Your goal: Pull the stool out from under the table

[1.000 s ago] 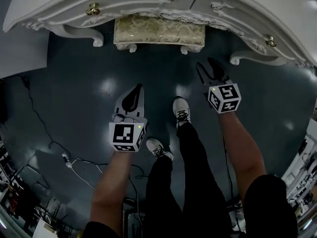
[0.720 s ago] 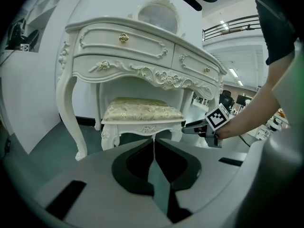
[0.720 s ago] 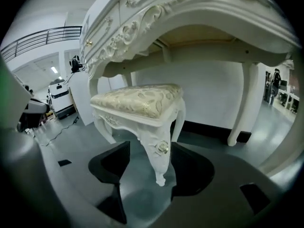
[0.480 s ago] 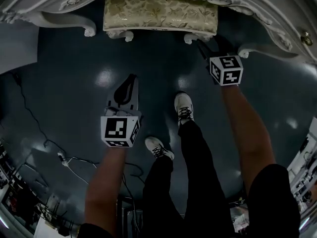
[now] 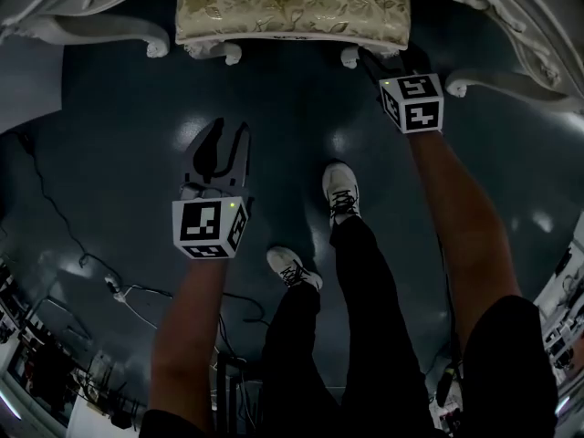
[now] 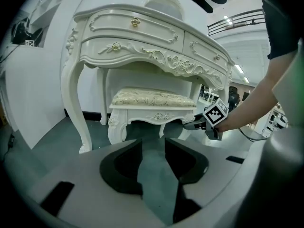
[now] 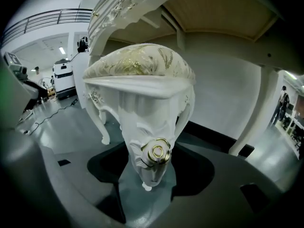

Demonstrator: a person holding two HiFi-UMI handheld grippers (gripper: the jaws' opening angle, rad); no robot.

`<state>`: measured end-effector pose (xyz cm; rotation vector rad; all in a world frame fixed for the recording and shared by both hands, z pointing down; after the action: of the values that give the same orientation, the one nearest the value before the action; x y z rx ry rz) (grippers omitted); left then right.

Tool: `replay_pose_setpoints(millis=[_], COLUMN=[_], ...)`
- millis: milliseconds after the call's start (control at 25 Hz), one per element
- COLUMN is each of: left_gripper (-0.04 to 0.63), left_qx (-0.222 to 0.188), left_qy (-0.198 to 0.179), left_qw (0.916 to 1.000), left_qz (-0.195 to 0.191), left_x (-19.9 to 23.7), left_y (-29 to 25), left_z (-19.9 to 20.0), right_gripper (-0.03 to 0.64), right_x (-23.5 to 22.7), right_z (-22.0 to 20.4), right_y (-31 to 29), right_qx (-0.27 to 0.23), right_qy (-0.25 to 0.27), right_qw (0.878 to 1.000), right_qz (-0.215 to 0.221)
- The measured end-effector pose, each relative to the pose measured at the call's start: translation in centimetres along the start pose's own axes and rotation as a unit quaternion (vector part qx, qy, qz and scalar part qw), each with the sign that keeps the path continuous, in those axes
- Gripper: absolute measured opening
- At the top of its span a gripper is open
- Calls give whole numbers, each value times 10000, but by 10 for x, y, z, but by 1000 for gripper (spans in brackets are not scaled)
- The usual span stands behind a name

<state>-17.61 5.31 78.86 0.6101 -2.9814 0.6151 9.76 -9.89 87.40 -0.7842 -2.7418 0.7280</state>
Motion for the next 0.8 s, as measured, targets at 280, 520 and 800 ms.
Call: replay_pose_setpoints(millis=[280,520,800], left_gripper=[214,239,248], left_qx=[129,352,436], left_qy=[57,168,-485], left_qw=[9995,9973,9958], left_qz=[268,620,646], left_x=[26,67,107], left_y=[-21,-48,-94], left_z=[-10,-22,-22], right_gripper=[288,282,279], right_x=[-1,-1,-2], right_z=[-3,-3,-3], right_y=[1,2,4], right_qx=[49,65,28], right_qy=[46,40,30], right_qw=[10000,9999,9999], right_qz=[20,70,139])
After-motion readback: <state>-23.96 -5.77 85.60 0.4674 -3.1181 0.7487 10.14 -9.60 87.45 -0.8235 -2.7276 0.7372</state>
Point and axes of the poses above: the fingertips, and each gripper's own axes: y backward along the fingers, x to its left, z out of its top, the point moved 3 cm from there along y, backward along the fingers, and after that the axes turned 9 degrees about -x, right-handed, at the moved point
